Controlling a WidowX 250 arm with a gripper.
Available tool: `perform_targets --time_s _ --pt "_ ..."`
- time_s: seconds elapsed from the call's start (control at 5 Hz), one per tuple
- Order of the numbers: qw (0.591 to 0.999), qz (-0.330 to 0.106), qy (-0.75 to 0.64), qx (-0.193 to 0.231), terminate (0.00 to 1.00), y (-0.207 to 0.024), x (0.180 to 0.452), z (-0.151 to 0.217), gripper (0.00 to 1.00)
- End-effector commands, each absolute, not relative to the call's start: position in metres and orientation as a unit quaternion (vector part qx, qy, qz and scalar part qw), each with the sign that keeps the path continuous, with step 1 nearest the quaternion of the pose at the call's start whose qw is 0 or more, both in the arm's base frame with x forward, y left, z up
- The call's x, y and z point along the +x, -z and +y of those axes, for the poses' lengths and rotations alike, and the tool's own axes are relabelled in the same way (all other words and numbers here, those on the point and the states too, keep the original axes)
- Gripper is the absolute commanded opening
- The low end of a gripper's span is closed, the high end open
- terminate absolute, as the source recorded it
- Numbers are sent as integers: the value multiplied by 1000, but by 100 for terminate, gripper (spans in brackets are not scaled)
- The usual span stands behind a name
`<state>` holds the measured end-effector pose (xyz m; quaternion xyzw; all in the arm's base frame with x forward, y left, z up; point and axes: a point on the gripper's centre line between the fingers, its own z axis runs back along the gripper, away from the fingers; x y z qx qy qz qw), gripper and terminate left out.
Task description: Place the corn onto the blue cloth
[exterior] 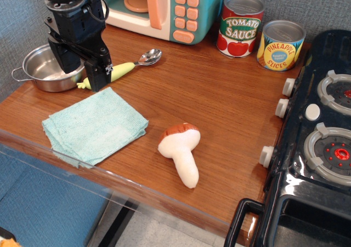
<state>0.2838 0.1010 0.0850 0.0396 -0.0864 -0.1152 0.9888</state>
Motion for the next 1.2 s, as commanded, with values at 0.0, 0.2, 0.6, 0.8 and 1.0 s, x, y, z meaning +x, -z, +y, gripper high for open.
perform_targets --time_s 0.0,0.2,0.6,0.8,1.0 --pt "989 -86 115 40 0 -85 284 101 100" --pt "990 -95 94 36 0 -84 313 107 100" --pt "990 -122 62 42 0 -85 380 129 100" --pt "991 -109 54 48 0 -73 395 136 100" --pt "993 -98 48 37 0 -58 396 136 100"
